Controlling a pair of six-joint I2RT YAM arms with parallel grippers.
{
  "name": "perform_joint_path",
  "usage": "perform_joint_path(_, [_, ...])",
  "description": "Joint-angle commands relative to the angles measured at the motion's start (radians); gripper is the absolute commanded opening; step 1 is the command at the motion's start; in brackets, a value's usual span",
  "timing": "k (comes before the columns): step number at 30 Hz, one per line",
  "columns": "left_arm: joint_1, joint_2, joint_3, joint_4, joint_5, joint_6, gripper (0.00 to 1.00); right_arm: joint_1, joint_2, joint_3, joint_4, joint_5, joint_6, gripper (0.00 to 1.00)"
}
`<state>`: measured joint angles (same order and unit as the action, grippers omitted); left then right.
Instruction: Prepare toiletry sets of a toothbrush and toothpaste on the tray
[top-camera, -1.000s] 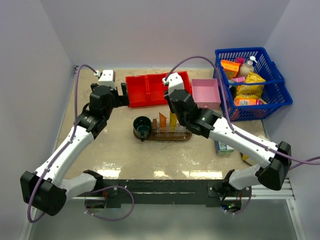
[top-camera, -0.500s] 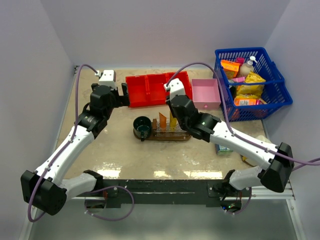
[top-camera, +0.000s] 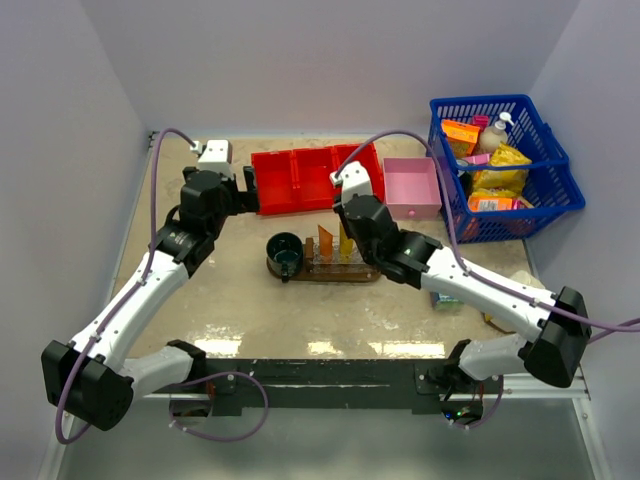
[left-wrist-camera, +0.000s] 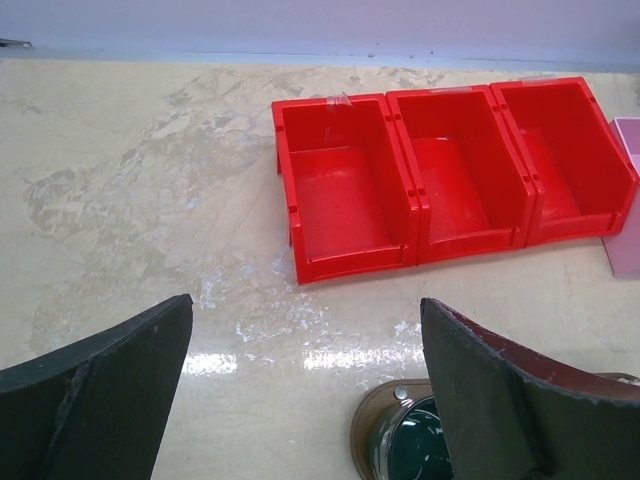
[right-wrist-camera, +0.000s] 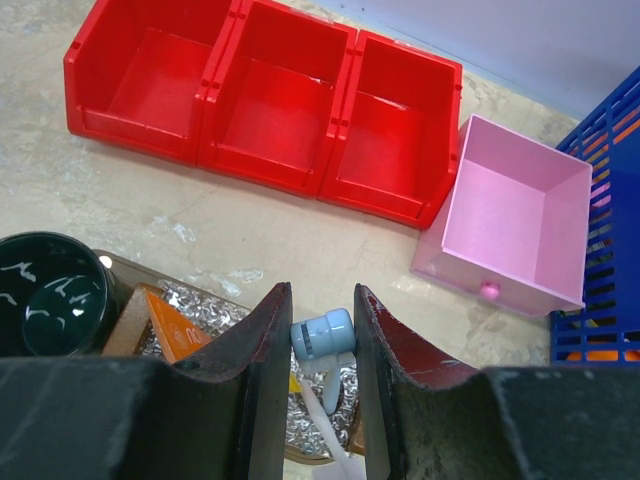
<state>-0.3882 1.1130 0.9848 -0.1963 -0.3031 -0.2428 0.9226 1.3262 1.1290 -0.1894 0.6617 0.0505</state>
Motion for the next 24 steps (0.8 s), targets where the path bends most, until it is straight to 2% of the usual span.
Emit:
perform_joint_path(1, [0.006, 0.002, 0.003, 0.044, 0.004, 0.01, 1.0, -0.001, -0.022, -0.018, 0.064, -0.002, -0.004, 0.0])
perform_joint_path(24, [0.006, 0.024, 0.005, 0.049, 0.018, 0.008, 1.0, 0.001, -0.105, -0.184, 0.237, -0.059, -0.075, 0.0])
